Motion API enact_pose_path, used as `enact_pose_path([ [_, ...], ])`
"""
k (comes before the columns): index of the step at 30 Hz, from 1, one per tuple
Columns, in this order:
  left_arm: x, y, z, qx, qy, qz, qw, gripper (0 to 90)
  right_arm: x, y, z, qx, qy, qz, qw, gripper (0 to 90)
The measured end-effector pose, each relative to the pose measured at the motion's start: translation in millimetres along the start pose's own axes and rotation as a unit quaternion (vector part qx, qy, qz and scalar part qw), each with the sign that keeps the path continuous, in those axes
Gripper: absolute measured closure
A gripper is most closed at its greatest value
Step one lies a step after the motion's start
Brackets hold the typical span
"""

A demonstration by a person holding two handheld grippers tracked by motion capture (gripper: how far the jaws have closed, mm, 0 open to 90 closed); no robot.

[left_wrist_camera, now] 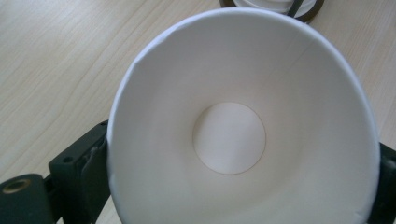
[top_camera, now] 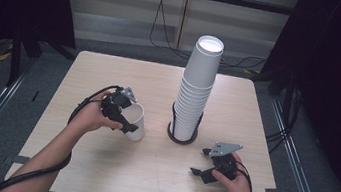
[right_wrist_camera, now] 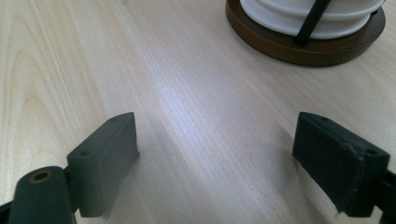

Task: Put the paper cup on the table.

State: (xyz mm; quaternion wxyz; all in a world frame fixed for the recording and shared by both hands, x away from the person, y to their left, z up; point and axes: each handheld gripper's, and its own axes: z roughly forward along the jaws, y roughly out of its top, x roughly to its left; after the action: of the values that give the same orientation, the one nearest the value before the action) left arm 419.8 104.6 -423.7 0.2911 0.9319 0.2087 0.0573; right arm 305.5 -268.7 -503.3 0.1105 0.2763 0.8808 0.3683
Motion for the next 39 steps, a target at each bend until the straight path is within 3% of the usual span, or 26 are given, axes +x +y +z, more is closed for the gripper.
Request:
enact_pose_path([
  [5, -0.8, -1.0, 2.0, -0.003, -0.003, -0.004, 1.0000, 6.5, 0.0, 0.0, 0.0, 0.000, 0.000, 0.000, 1.0000, 13.5],
  [7, -1.8, -1.6, 4.1, -0.010, -0.006, -0.017, 0.9998, 6.5, 0.0, 0.0, 0.0, 0.000, 0.000, 0.000, 1.0000, 13.6],
  [11, -2.2, -1.9, 7.3, 0.005, -0.003, 0.000, 1.0000, 6.8, 0.0, 0.0, 0.0, 0.000, 0.000, 0.000, 1.0000, 13.5],
  [19, -3.2, -5.0, 10.5, -0.006, -0.007, -0.017, 0.9998, 7.2, 0.0, 0.0, 0.0, 0.000, 0.000, 0.000, 1.0000, 13.5],
  [20, -1.7, -5.4, 9.3, 0.001, -0.009, -0.006, 0.9999, 7.3, 0.0, 0.0, 0.0, 0.000, 0.000, 0.000, 1.0000, 13.5],
  [29, -3.0, -11.3, 7.7, -0.009, -0.010, -0.019, 0.9997, 7.7, 0.0, 0.0, 0.0, 0.000, 0.000, 0.000, 1.0000, 13.6],
  [30, -2.3, -12.2, 6.6, -0.003, -0.010, -0.011, 0.9999, 7.8, 0.0, 0.0, 0.0, 0.000, 0.000, 0.000, 1.0000, 13.5],
  [35, -2.6, -19.7, 2.5, -0.007, -0.010, -0.012, 0.9998, 8.5, 0.0, 0.0, 0.0, 0.000, 0.000, 0.000, 1.0000, 13.5],
  [37, -4.2, -24.0, 2.5, -0.018, -0.008, -0.032, 0.9993, 8.6, 0.0, 0.0, 0.0, 0.000, 0.000, 0.000, 1.0000, 13.5],
  [39, -1.8, -27.8, 0.5, -0.008, -0.008, -0.018, 0.9998, 10.0, 0.0, 0.0, 0.0, 0.000, 0.000, 0.000, 1.0000, 13.5],
])
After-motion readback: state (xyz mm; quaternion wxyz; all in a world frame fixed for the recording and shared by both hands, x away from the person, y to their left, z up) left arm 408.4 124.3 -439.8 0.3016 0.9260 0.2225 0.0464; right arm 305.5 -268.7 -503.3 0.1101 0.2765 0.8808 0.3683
